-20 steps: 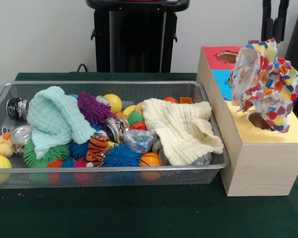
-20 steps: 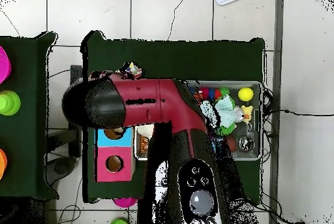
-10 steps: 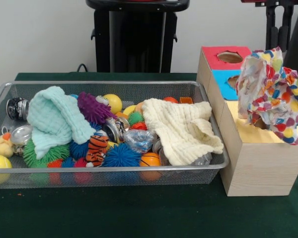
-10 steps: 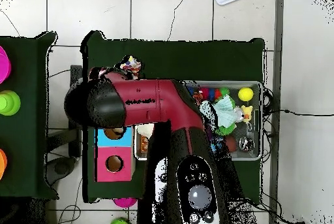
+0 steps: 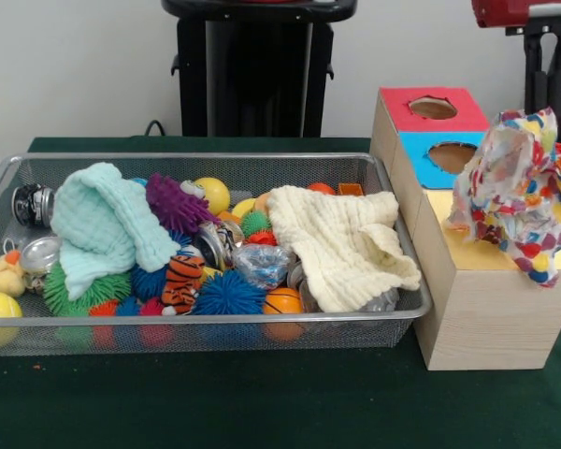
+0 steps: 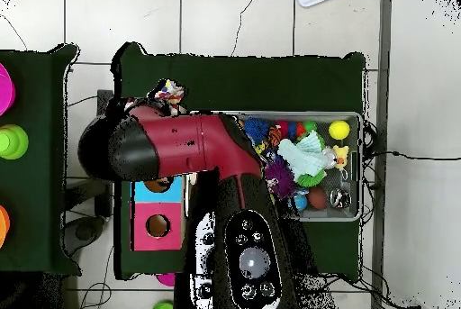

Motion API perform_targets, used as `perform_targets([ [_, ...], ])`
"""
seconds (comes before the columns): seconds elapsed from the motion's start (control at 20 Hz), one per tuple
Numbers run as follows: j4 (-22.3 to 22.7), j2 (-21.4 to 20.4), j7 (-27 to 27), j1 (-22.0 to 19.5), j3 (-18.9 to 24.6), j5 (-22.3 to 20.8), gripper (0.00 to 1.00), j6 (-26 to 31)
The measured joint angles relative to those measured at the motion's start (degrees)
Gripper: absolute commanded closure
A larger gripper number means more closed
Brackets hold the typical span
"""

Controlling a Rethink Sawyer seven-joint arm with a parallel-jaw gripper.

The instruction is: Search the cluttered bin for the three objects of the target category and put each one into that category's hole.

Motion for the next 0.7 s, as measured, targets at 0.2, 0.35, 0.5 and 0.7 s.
perform_targets([
  [0.2,1.6,0.6,0.0,0.9,0.0,-0.2,1.0,-1.6],
  [0.35,3.1,0.8,0.0,1.1,0.0,-0.2,1.0,-2.3],
  [0.5,4.3,0.8,0.0,1.0,0.0,-0.3,1.0,-2.3],
  [0.7,6.3,0.9,0.0,0.8,0.0,-0.5,1.0,-2.4],
])
